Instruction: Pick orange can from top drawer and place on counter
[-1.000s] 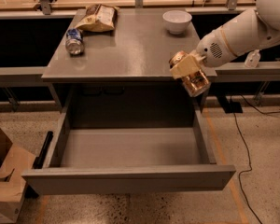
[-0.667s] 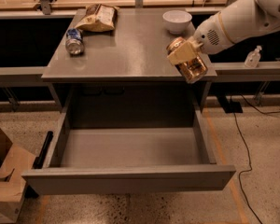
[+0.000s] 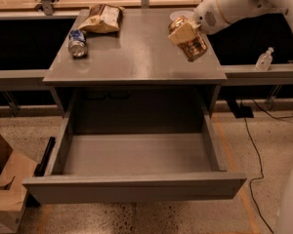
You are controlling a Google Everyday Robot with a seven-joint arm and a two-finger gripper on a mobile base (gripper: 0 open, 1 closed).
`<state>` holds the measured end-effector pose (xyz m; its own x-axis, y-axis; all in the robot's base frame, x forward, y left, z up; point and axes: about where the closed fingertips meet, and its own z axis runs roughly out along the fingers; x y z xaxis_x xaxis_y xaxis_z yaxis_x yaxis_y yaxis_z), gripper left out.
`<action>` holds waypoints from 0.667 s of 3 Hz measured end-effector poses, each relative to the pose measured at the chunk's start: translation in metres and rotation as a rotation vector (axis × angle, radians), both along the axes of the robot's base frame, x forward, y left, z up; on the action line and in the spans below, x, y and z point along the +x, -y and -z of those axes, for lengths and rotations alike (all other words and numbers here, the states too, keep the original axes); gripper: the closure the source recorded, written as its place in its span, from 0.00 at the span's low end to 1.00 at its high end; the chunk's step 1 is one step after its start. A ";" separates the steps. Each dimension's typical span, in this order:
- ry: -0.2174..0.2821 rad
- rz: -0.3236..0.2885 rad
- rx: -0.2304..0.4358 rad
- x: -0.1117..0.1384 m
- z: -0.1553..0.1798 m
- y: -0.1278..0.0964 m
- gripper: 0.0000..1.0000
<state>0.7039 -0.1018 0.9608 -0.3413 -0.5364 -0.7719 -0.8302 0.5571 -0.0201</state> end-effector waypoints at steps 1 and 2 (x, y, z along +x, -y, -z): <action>0.058 0.003 0.010 0.044 0.006 0.001 1.00; 0.076 0.010 0.020 0.052 0.000 0.004 1.00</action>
Offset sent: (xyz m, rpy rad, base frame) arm 0.0404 -0.0009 -0.0053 0.0087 -0.0529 -0.0024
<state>0.7557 -0.1057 0.9605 -0.2868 -0.5172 -0.8064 -0.8209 0.5665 -0.0714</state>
